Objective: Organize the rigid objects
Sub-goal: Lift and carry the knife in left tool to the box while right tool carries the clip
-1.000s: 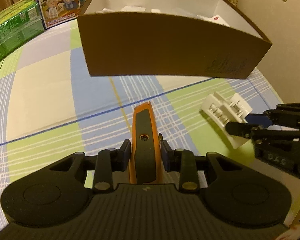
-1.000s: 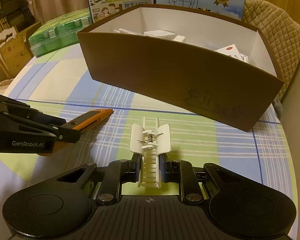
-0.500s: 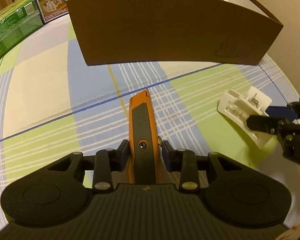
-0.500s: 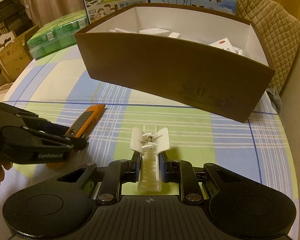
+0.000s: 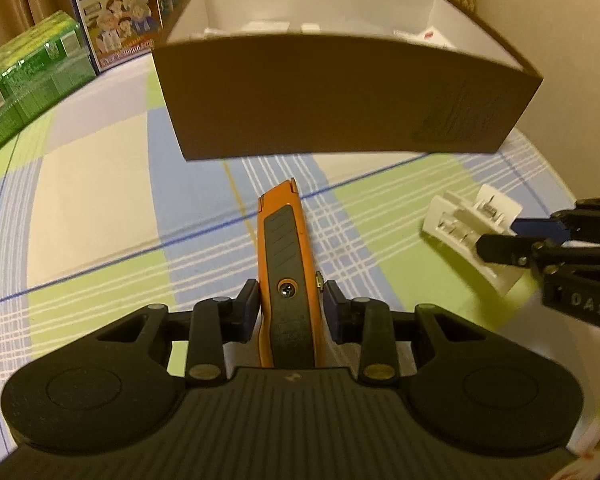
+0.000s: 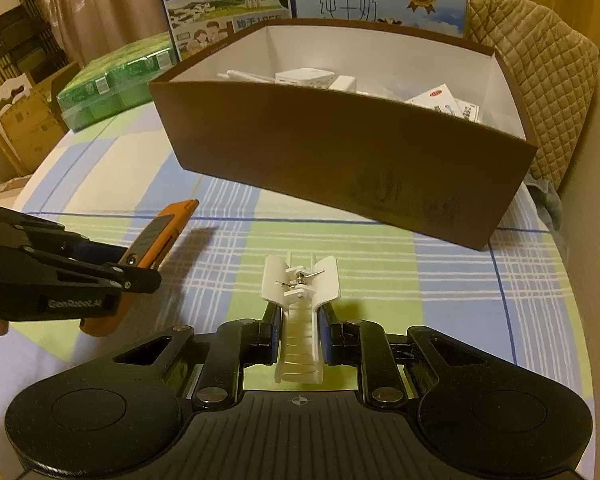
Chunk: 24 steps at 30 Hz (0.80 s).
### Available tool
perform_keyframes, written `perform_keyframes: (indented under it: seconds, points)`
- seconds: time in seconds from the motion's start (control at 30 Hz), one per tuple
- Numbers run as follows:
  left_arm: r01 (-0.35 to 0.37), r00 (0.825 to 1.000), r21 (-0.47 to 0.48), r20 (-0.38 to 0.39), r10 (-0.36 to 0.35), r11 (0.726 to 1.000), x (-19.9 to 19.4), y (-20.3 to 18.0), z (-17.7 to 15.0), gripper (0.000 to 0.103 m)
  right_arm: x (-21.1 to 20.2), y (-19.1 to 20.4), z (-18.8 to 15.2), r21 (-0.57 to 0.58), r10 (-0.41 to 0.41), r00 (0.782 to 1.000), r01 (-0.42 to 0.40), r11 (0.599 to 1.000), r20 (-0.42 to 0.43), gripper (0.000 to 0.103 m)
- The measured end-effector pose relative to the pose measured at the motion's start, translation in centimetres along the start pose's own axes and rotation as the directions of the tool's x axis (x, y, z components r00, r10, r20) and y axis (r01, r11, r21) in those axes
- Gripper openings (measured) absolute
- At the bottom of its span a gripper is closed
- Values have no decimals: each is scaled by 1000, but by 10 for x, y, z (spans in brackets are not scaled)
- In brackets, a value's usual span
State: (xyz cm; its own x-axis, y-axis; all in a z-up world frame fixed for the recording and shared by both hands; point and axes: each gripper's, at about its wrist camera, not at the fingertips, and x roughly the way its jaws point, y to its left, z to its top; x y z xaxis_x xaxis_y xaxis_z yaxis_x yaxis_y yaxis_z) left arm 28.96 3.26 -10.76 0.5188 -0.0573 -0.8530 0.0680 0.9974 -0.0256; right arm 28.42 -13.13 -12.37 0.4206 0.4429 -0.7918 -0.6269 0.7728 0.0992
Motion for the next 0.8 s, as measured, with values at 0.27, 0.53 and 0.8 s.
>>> perform_keyframes:
  seconds: [0.27,0.53,0.8]
  points:
    - [12,999,16,52,-13,1000,-32,-4,21,29,-15,4,14,-19,29,998,-28,999,50,16]
    - [13,994,57,107,-20,998,-54,-6,53,29,-37,3,40,-35,61,990,-57,998,130,16]
    - [-2,986,112,165,-17,994,-61,-14,103,29,-45,-12,79,-19,83,977,-80,997,198,16]
